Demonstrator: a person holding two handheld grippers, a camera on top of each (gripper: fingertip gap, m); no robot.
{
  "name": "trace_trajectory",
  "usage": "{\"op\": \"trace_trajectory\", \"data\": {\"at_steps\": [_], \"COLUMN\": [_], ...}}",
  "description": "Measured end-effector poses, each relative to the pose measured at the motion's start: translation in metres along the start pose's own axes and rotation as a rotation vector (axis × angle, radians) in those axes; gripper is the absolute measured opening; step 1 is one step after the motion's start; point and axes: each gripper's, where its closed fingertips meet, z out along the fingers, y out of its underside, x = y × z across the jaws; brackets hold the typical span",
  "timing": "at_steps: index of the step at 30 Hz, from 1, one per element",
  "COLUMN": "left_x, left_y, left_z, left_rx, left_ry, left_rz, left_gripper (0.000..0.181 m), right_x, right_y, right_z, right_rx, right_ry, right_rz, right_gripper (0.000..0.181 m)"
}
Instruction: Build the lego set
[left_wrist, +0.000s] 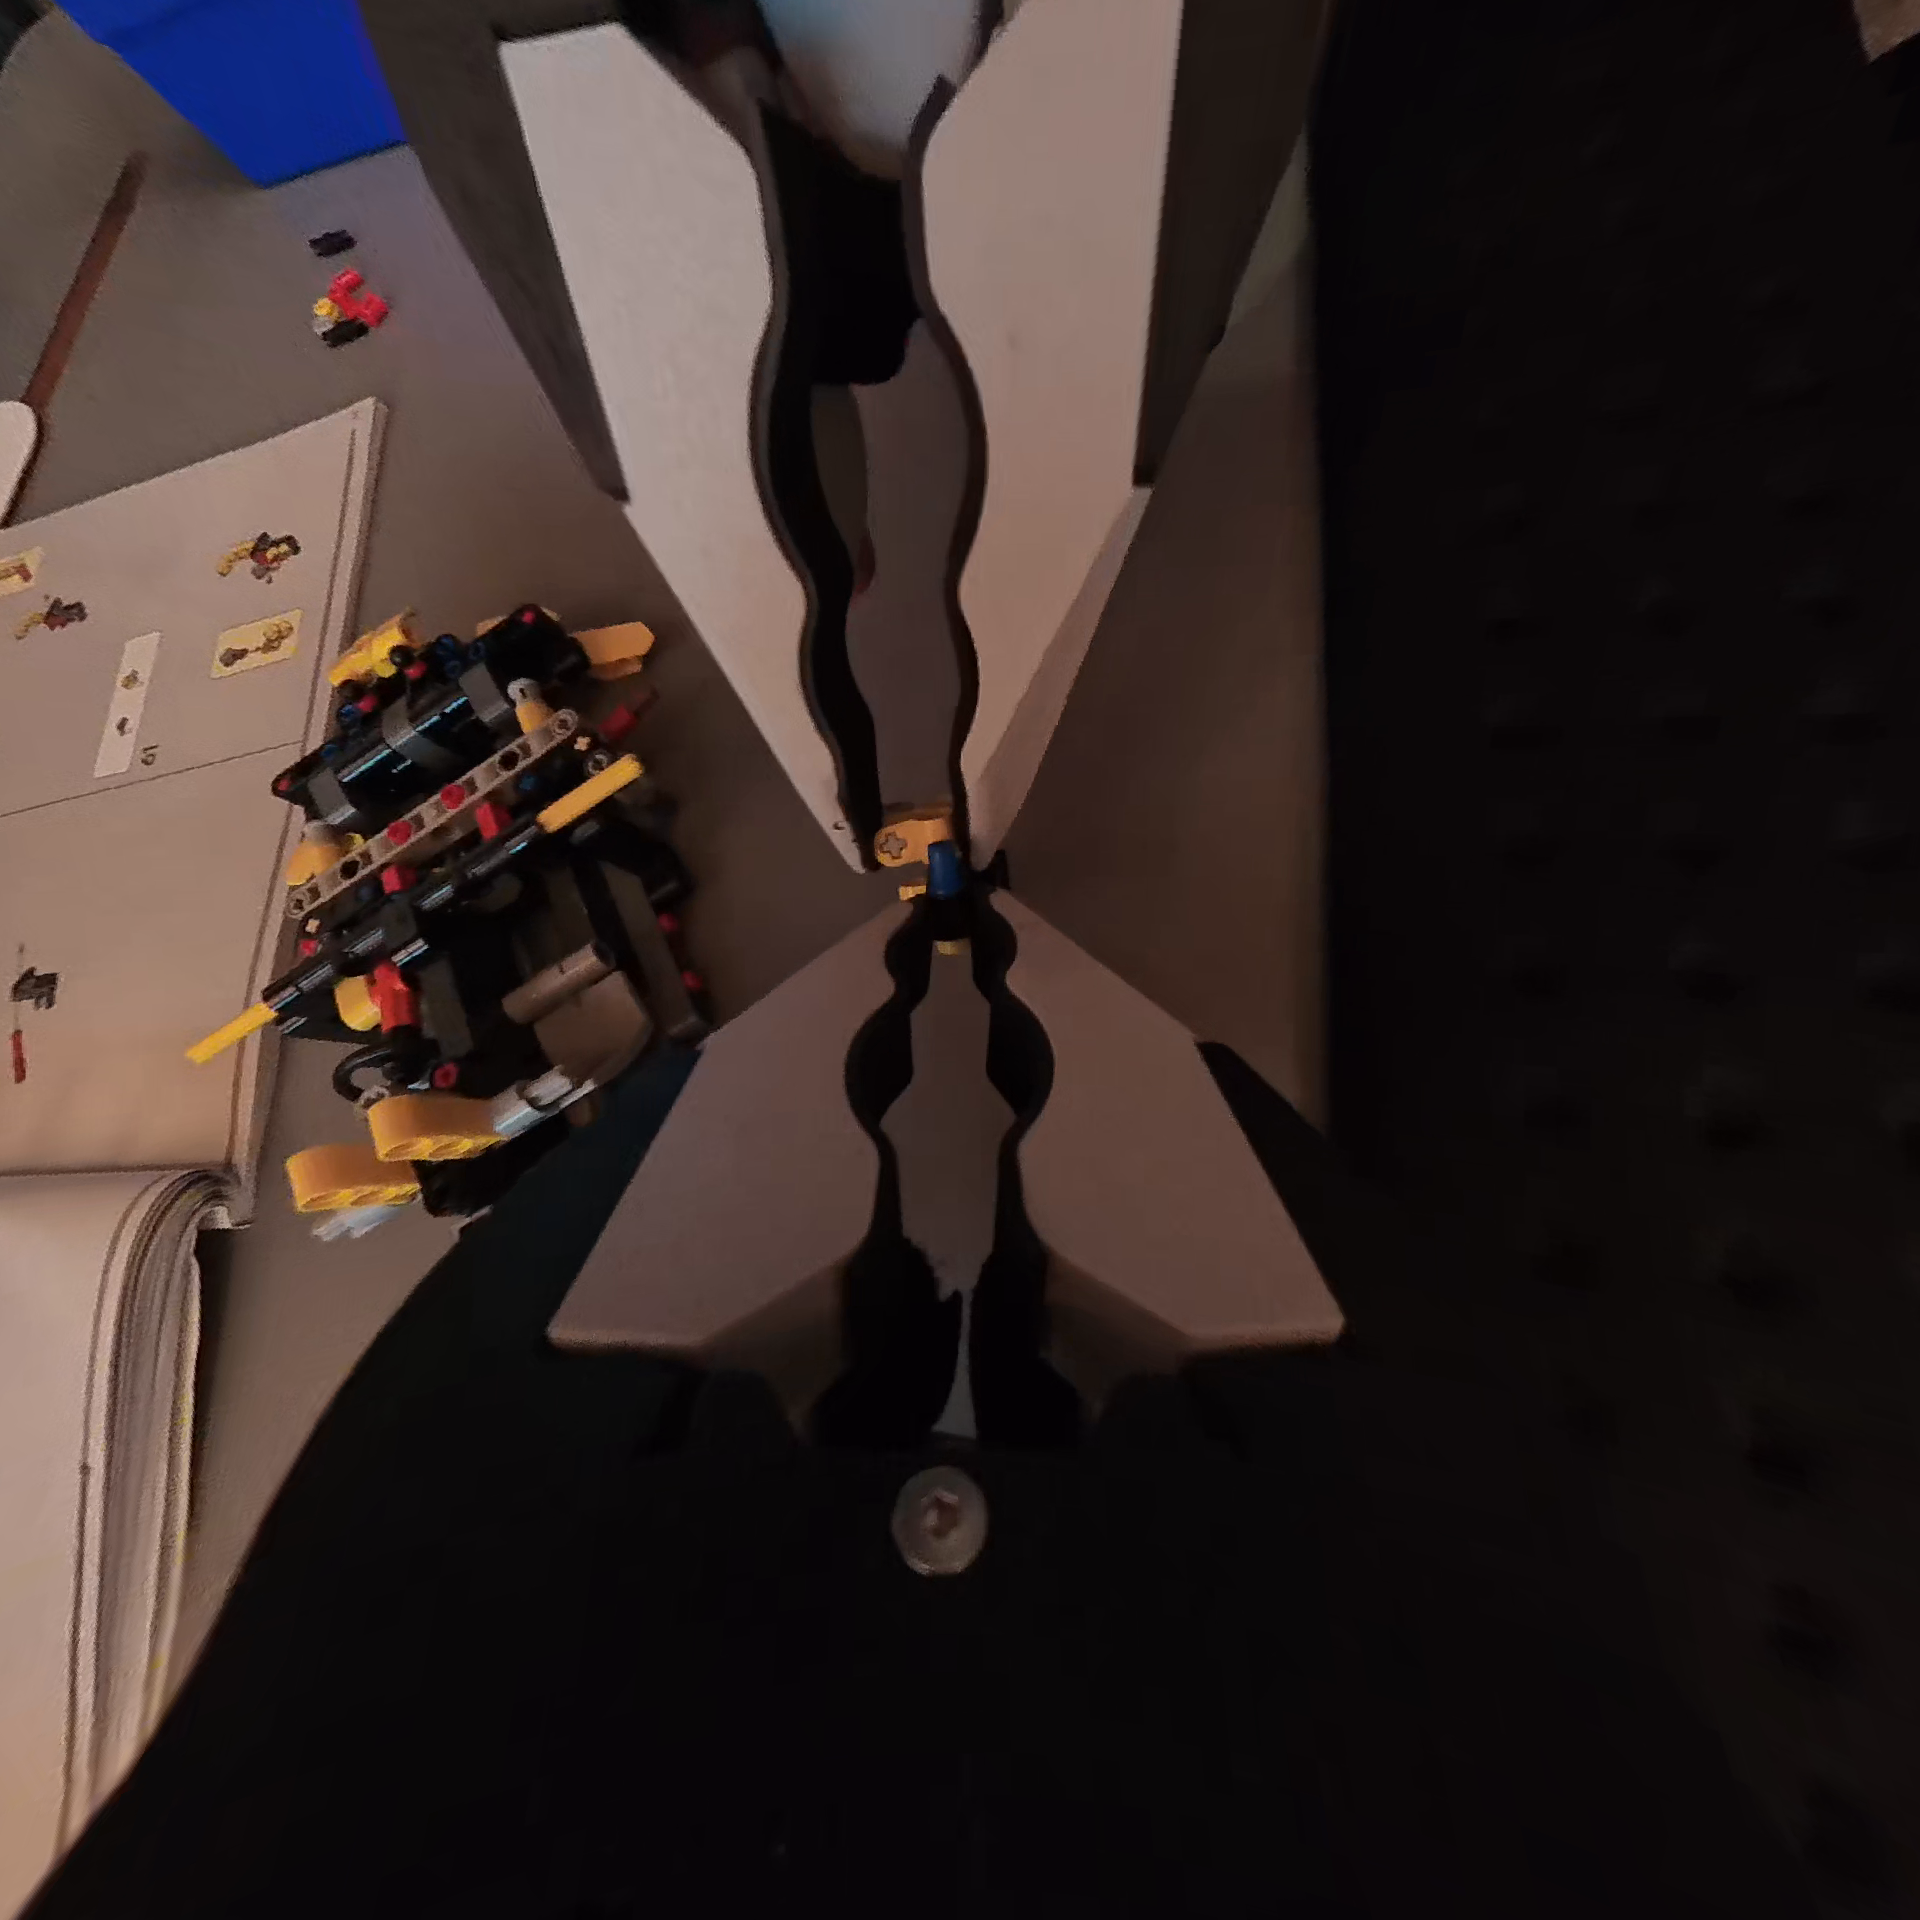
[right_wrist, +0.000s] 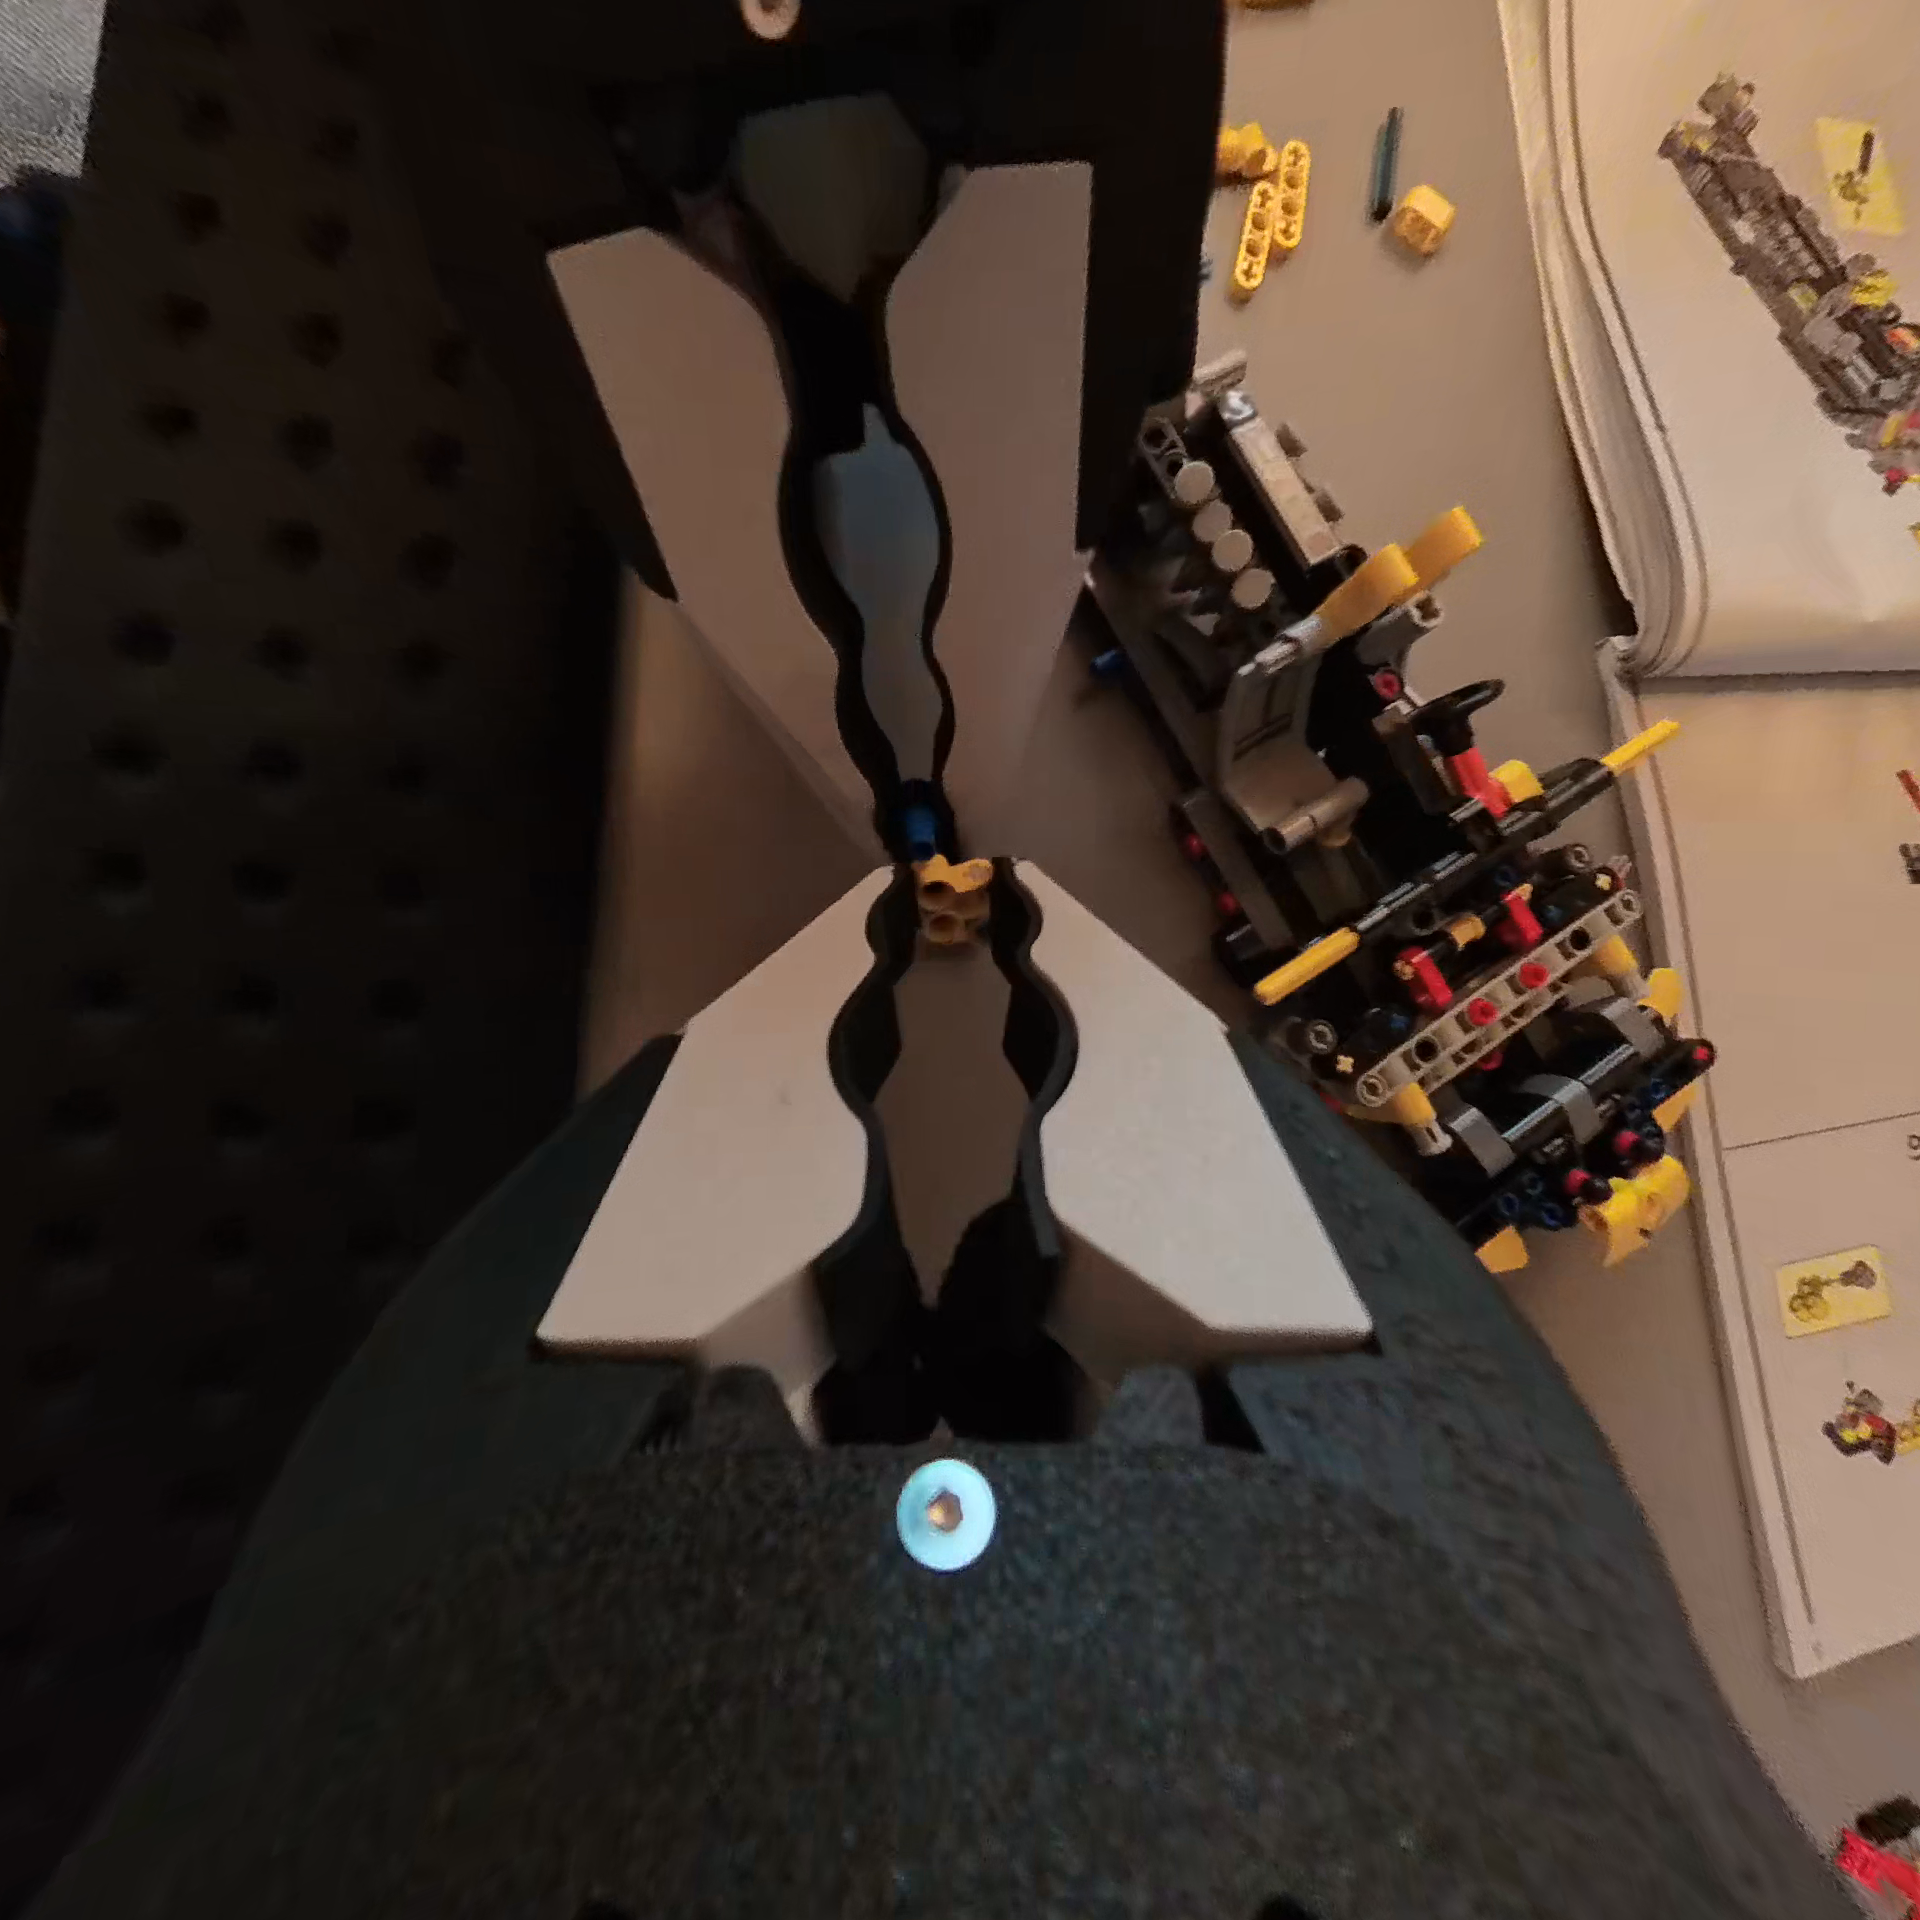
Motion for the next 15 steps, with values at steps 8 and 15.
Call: {"op": "trace_trajectory", "data": {"at_steps": [8,15], "left_x": [-0.015,-0.045], "left_y": [-0.024,-0.036], "left_z": [-0.022,-0.048], "left_rx": [0.261,0.489], "left_ry": [0.077,0.159], "left_rz": [-0.275,-0.645], "left_gripper": [0.008,0.008], "right_x": [0.015,0.033], "right_y": [-0.024,-0.034], "right_z": [-0.024,-0.047], "right_rx": [0.294,0.34], "right_ry": [0.025,0.267], "right_rz": [0.125,0.058], "right_gripper": [0.016,0.043]}}
